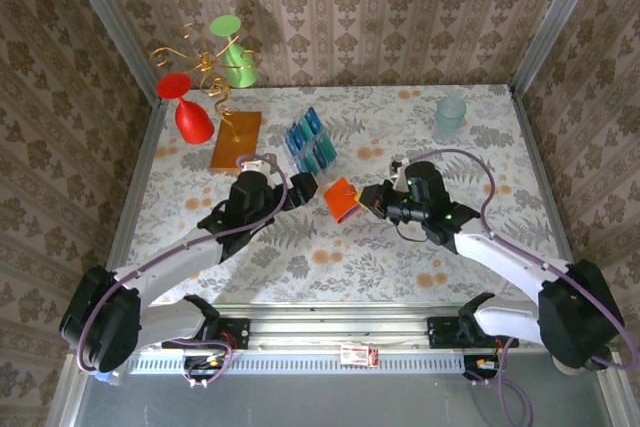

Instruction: Put the credit cards into the card holder

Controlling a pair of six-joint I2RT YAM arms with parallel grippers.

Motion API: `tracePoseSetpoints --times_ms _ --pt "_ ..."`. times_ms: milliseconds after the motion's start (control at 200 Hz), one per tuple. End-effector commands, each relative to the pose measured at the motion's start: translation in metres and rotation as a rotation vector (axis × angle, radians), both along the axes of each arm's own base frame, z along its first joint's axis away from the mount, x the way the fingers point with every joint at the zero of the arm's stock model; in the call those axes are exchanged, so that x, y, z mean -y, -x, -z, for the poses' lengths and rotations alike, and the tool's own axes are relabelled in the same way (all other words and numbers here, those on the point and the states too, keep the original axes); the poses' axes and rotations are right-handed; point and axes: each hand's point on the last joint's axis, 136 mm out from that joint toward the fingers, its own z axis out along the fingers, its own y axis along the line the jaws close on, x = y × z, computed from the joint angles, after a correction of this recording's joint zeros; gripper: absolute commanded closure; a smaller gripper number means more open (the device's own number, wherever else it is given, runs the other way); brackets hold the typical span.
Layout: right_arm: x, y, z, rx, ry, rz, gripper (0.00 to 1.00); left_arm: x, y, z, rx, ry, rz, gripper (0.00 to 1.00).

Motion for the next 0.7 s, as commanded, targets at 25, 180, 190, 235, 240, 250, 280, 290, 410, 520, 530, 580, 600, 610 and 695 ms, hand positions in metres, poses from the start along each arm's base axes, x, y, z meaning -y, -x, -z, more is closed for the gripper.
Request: tracePoseSetpoints --times_ms 25,180,190,235,240,250,280,290,410,520,530,580,600,610,695 --pt "-0.031 -0.014 -0.041 0.077 -0.121 -0.019 1.0 0.008 -0.002 -0.008 -0.021 0.118 0.009 0.04" --pt "-0.05 -0.018 -0.051 0.09 -0.155 -0.025 1.0 0.006 -0.004 -0.006 -0.038 0.188 -0.028 0.04" --pt "-0.05 -0.018 -0.052 0.092 -0.156 -0.023 1.0 0.006 -0.005 -0.006 -0.039 0.192 -0.032 0.04" --pt "-0.052 -0.019 -0.053 0.093 -0.161 -0.015 1.0 0.004 -0.005 -0.005 -0.045 0.211 -0.05 0.04" --pt "-0.053 -0.02 -0.053 0.095 -0.162 -0.014 1.0 0.003 -0.005 -0.005 -0.045 0.214 -0.053 0.04" --pt "-0.053 -0.02 -0.054 0.096 -0.164 -0.012 1.0 0.002 -0.006 -0.005 -0.046 0.218 -0.057 0.04" --pt "-0.053 -0.021 -0.054 0.097 -0.167 -0.005 1.0 0.001 -0.006 -0.005 -0.046 0.232 -0.068 0.04" --pt "-0.053 -0.021 -0.055 0.098 -0.169 -0.003 1.0 0.001 -0.006 -0.004 -0.046 0.236 -0.069 0.04" --pt "-0.052 -0.024 -0.056 0.1 -0.183 0.024 1.0 -0.006 -0.007 -0.003 -0.046 0.275 -0.111 0.04" --pt "-0.052 -0.024 -0.056 0.088 -0.207 0.043 1.0 -0.009 -0.009 -0.005 -0.036 0.325 -0.141 0.05" --pt "-0.051 -0.024 -0.055 0.085 -0.209 0.045 1.0 -0.009 -0.009 -0.005 -0.036 0.329 -0.144 0.05" --pt "-0.051 -0.025 -0.056 0.08 -0.226 0.051 1.0 -0.009 -0.011 -0.007 -0.033 0.352 -0.152 0.06" --pt "-0.051 -0.024 -0.056 0.077 -0.231 0.052 1.0 -0.009 -0.012 -0.007 -0.031 0.356 -0.153 0.06" --pt "-0.052 -0.024 -0.055 0.076 -0.234 0.052 1.0 -0.009 -0.012 -0.008 -0.031 0.361 -0.153 0.06" --pt "-0.052 -0.024 -0.054 0.066 -0.246 0.057 1.0 -0.005 -0.015 -0.009 -0.031 0.388 -0.149 0.07"
